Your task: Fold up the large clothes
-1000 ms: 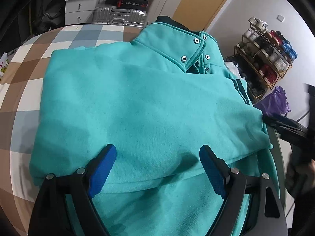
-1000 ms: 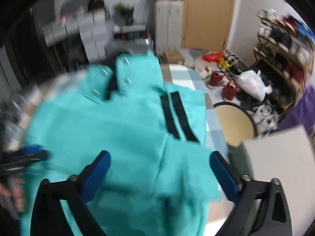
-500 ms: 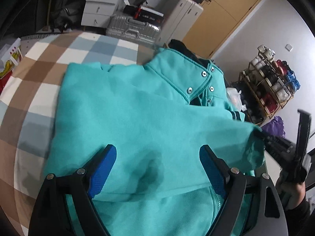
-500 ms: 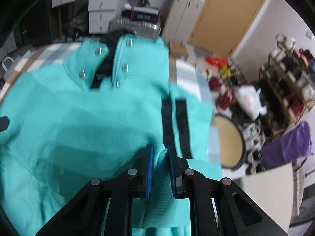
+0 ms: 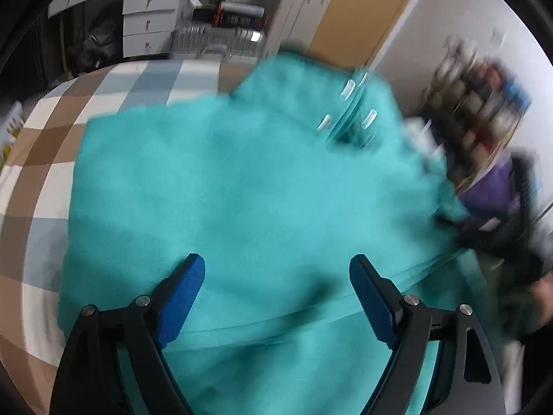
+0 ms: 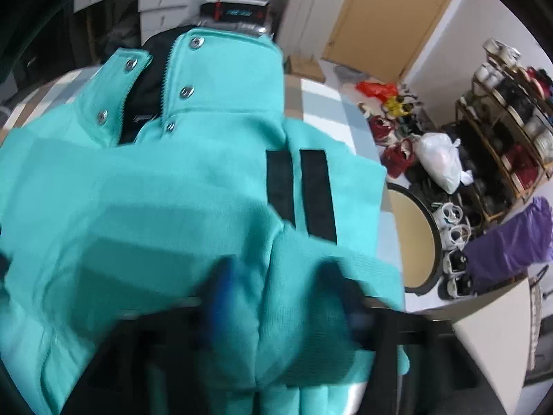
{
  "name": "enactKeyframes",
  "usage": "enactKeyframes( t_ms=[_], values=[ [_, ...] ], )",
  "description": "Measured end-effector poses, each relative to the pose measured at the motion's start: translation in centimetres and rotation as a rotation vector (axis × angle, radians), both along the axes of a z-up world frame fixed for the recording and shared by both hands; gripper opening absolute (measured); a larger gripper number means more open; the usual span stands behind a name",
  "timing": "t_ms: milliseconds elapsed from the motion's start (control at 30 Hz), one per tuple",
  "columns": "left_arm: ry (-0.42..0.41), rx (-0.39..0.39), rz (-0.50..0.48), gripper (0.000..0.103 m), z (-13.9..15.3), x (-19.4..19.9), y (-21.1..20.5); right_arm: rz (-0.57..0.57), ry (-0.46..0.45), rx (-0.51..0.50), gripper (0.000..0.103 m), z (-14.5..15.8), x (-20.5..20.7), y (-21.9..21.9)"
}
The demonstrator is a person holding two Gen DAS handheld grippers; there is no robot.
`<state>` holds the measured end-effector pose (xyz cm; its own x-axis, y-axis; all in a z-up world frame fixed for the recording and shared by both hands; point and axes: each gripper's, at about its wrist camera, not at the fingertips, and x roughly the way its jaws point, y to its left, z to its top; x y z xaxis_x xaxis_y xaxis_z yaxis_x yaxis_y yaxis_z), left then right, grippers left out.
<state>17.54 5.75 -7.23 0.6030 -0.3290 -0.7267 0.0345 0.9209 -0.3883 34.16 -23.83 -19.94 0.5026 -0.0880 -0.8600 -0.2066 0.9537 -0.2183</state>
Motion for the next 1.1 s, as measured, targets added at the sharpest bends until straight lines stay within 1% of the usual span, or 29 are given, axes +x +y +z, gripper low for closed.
enactKeyframes(
  t_ms=[33,67,100,133,167,200,233,267,300,333,367,400,433,467,500,533,567,600,633,667,700,767,800,833,867,900,967,1033,1100],
  values=[
    [-0.114,-0.043,-0.016,0.082,2.0,-1.0,0.1,0.011,-0.026,0.019,0.079,0.9,-0.5,-0.3],
    [-0.183,0.018,-0.001,0.083,3.2,-1.6,-0.2,0.018,-0.058,0.025,0.079,1.7,-0.9,-0.5],
    [-0.198,0.106,0.026,0.084,3.7,-1.6,-0.6,0.02,-0.097,0.029,0.081,2.4,-1.3,-0.6],
    [-0.159,0.186,0.035,0.084,3.3,-0.9,-1.1,0.014,-0.133,0.039,0.081,3.1,-1.5,-1.0],
    [-0.123,0.165,0.017,0.084,2.4,-0.4,-1.1,0.004,-0.149,0.059,0.081,3.4,-1.7,-1.3],
    [-0.058,0.092,-0.019,0.083,0.6,0.4,-0.8,-0.006,-0.137,0.073,0.081,3.1,-1.7,-1.5],
    [0.018,0.057,-0.029,0.083,-1.0,1.2,-0.7,-0.019,-0.102,0.08,0.081,2.4,-1.4,-1.7],
    [0.123,0.053,-0.022,0.082,-3.0,2.2,-0.6,-0.03,-0.046,0.062,0.079,0.9,-1.1,-1.6],
    [0.135,0.082,-0.032,0.081,-3.8,2.4,-0.9,-0.032,0.002,0.035,0.079,-0.6,-1.1,-1.5],
    [0.095,0.158,-0.034,0.082,-3.2,2.3,-1.6,-0.028,0.03,0.027,0.078,-1.4,-1.2,-1.4],
    [0.123,0.211,-0.037,0.082,-3.3,2.5,-2.0,-0.025,0.001,0.028,0.078,-1.5,-1.6,-1.3],
    [0.147,0.216,-0.042,0.082,-3.3,2.8,-2.2,-0.019,-0.013,0.02,0.08,-1.1,-1.9,-1.0],
    [0.137,0.191,-0.032,0.082,-3.1,2.7,-1.9,-0.008,0.005,0.003,0.079,-0.9,-1.8,-0.7],
    [0.095,0.122,-0.01,0.082,-2.7,2.3,-1.2,0.0,0.004,-0.01,0.076,-0.5,-1.9,-0.6],
    [0.073,0.07,-0.004,0.083,-2.5,2.4,-0.6,0.007,-0.023,-0.014,0.07,0.4,-2.2,-0.5],
    [0.095,0.067,0.003,0.083,-2.8,3.0,-0.2,0.014,-0.064,0.002,0.07,1.5,-2.6,-0.4],
    [0.139,0.079,0.006,0.083,-3.5,3.7,0.1,0.018,-0.102,0.047,0.072,2.6,-3.0,-0.4],
    [0.174,0.083,-0.004,0.082,-4.5,4.3,0.1,0.02,-0.114,0.084,0.072,3.3,-3.1,-0.3],
    [0.137,0.101,-0.006,0.082,-4.4,4.3,-0.4,0.02,-0.115,0.098,0.072,3.6,-2.9,0.0],
    [0.124,0.141,-0.015,0.082,-4.7,4.2,-0.9,0.013,-0.112,0.084,0.072,3.5,-2.7,0.3],
    [0.125,0.182,-0.026,0.082,-4.8,4.2,-1.5,0.006,-0.091,0.047,0.072,2.7,-2.3,0.9],
    [0.139,0.237,-0.032,0.082,-4.8,4.1,-2.5,0.004,0.043,-0.025,0.072,-0.9,-1.3,1.6],
    [0.151,0.242,-0.024,0.082,-4.6,4.0,-2.5,0.004,-0.01,-0.008,0.074,-1.1,-1.7,1.5],
    [0.16,0.272,-0.014,0.083,-4.2,3.7,-2.7,-0.005,-0.021,-0.008,0.076,-0.9,-1.7,1.5],
    [0.162,0.316,-0.011,0.083,-3.7,3.4,-2.6,-0.013,0.033,-0.01,0.076,-1.1,-1.1,1.6],
    [0.159,0.331,-0.022,0.083,-3.4,3.2,-2.7,-0.011,0.043,0.0,0.075,-0.9,-1.2,1.5],
    [0.136,0.321,-0.032,0.083,-3.2,2.9,-1.9,0.012,0.059,0.05,0.073,0.1,-1.1,1.1],
    [0.167,0.329,-0.038,0.083,-5.1,3.6,-1.2,0.017,-0.004,0.088,0.074,1.8,-1.6,0.8],
    [0.117,0.322,-0.053,0.085,-5.6,3.3,-1.0,-0.003,-0.059,0.115,0.078,2.5,-2.0,0.4]
  ],
)
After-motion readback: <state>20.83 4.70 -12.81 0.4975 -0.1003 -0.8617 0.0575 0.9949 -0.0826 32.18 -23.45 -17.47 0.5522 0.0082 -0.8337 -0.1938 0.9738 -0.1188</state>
